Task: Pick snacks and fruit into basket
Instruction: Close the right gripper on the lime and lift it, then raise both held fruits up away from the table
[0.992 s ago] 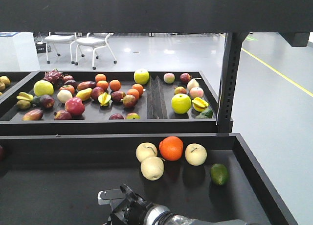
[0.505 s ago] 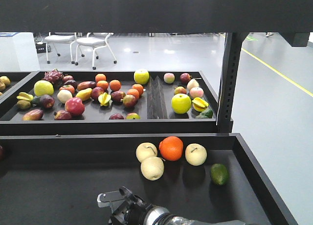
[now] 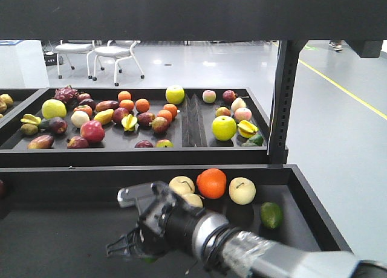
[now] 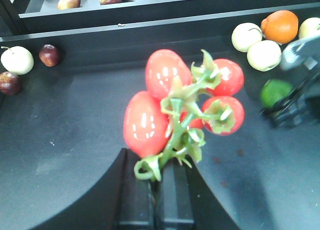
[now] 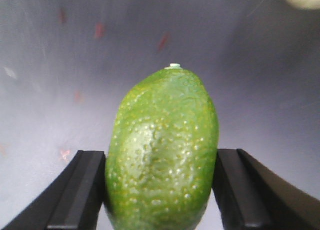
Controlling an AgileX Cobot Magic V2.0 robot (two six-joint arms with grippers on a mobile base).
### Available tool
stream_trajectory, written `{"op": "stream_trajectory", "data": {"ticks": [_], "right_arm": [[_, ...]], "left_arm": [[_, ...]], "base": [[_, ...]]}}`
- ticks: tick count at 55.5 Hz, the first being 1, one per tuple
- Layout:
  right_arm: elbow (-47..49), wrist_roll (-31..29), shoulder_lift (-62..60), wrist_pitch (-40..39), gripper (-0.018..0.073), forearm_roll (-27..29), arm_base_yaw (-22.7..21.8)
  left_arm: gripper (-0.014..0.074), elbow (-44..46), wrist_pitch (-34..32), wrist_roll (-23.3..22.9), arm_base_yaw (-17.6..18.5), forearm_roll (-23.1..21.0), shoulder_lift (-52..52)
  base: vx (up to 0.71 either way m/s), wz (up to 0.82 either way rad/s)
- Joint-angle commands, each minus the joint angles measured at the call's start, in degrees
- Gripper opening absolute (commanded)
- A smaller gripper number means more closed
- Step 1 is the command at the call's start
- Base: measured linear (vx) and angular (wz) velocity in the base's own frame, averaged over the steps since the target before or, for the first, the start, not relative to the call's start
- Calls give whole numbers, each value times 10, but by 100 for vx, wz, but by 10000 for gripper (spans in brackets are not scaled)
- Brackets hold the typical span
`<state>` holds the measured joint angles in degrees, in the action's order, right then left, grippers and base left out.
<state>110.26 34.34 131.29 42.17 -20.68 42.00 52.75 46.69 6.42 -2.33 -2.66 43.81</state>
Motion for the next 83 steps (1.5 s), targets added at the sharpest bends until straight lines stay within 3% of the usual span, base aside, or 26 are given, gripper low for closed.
{"op": "stream_trajectory", "data": {"ticks": [1,18,41,50,69,83], "right_arm": [[17,-19,-70,11,-8,-23,-8],[-52,-71,-180,29,-4,-4,-56],[-332,-92,-402,-57,-4,-1,-170],[-427,-93,-483,-83,-4,-4,-216],[-565,-135,-653,-93,-4,-5,-281],[-585,-168,-772,-54,-4,-4,-281]], "left_arm": [[-5,14,-40,-1,-1,-7,-2],[-5,14,-37,-1,-1,-18,-2],[-5,14,-52,-1,-1,-28,-2],[-5,14,-67,14,0,-67,-2],[-5,14,-70,134,0,-202,-1],[-5,14,-49,150,0,-212,-2]], "base": [[0,0],[0,0],[0,0],[0,0],[0,0],[0,0]]}}
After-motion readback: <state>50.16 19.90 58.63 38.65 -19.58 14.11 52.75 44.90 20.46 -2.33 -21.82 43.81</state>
